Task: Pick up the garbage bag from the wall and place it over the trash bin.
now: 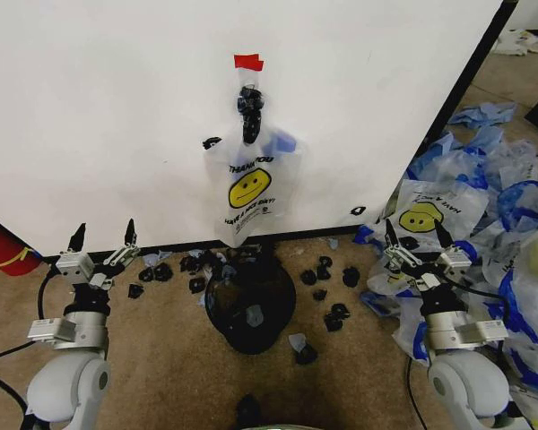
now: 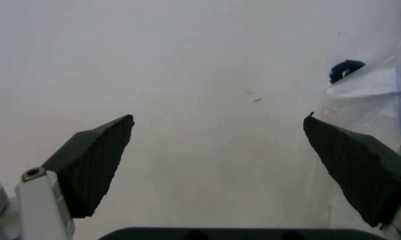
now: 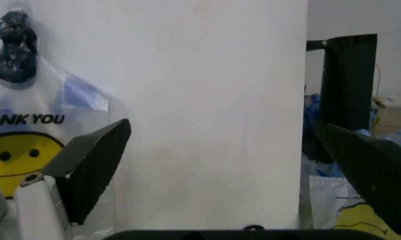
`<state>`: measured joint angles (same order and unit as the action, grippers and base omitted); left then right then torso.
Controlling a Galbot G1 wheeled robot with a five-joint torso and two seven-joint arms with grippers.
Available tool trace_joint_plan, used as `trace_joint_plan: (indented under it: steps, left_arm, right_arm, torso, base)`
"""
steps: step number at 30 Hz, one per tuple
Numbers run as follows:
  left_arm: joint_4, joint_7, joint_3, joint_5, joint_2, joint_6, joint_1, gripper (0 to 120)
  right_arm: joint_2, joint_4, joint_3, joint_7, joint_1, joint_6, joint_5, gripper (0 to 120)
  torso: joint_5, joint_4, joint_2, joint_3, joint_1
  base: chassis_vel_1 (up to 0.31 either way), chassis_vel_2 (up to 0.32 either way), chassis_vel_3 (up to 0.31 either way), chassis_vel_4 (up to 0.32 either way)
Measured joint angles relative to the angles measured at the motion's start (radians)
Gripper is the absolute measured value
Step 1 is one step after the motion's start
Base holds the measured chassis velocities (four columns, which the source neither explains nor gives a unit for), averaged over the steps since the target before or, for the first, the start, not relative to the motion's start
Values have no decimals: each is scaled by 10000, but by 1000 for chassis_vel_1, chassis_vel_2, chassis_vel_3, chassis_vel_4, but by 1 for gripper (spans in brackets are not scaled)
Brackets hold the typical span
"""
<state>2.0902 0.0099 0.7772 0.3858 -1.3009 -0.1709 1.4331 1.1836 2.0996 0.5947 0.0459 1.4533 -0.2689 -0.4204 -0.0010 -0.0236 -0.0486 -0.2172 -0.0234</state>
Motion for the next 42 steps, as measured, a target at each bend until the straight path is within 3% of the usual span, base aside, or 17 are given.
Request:
trace_joint_plan:
  steps: [10,19,25,32,42]
  left_arm:
    - [-69,10,-12,-24,43,-35,6,100]
    - [-197,25,48,-56,28,-6,101,100]
    - [-380,24,157,-54,7,-39,221,100]
    - [-356,21,185,-36,-14,-35,334,100]
    - [-137,-3,158,70,103,72,193,100]
  right_arm:
    - [-38,-56,-403,-125,-171,1,-589,100]
    - [-230,-887,-2095,-318,-1923,132,-2236,100]
    - [-139,-1424,-3224,-310,-3014,237,-2513,100]
    - [-43,-1286,-3620,-358,-3271,463,-3027,100]
    - [-96,-1395,-4394,-723,-4521,461,-5766,100]
  torso:
    - [0,-1,0,-1,0]
    - [1,1,0,-2,0]
    - [-2,0,0,-2,0]
    - [-1,0,0,-2,0]
    - [-1,1,0,-1,0]
  base:
    - [0,0,0,0]
    - [0,0,0,0]
    - [0,0,0,0]
    - [0,0,0,0]
    - [0,0,0,0]
